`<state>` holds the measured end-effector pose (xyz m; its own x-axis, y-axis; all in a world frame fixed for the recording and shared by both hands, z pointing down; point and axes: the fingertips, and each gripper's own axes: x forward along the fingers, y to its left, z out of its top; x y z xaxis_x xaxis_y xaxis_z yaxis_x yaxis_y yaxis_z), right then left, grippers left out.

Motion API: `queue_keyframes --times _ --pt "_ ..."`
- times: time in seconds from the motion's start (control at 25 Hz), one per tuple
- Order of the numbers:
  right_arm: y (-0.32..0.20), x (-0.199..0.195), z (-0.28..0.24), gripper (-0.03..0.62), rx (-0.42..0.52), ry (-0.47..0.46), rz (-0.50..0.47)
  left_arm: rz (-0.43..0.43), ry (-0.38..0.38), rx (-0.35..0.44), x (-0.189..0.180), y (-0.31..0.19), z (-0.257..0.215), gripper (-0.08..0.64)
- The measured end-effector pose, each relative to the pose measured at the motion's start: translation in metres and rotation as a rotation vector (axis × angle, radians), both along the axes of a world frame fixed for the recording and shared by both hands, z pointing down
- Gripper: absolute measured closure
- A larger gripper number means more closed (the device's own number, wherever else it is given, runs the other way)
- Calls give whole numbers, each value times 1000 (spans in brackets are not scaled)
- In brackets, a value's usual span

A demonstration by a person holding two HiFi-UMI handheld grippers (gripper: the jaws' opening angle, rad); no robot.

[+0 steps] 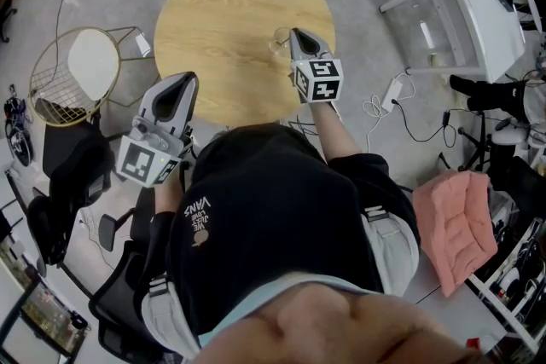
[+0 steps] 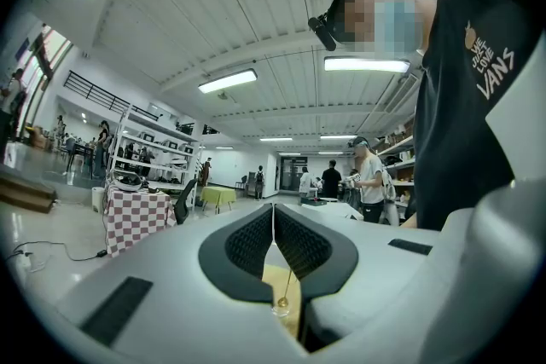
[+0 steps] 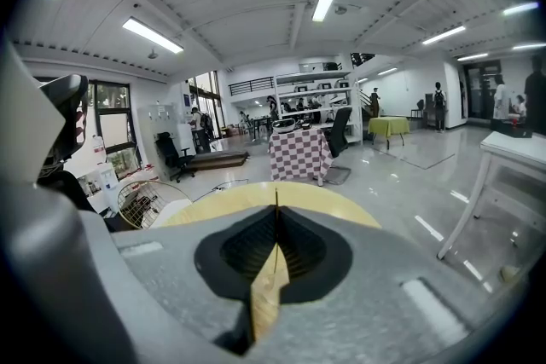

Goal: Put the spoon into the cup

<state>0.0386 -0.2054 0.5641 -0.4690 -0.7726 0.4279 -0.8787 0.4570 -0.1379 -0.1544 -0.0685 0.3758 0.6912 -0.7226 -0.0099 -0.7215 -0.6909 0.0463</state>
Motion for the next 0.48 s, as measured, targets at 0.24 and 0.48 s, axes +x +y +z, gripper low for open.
queue_keyframes --times 0.24,0.48 --pt "-2 2 6 594 -10 3 4 -5 2 -3 0 -1 3 558" --pt "-4 1 11 594 -19 9 5 -7 5 -6 -1 -4 4 558"
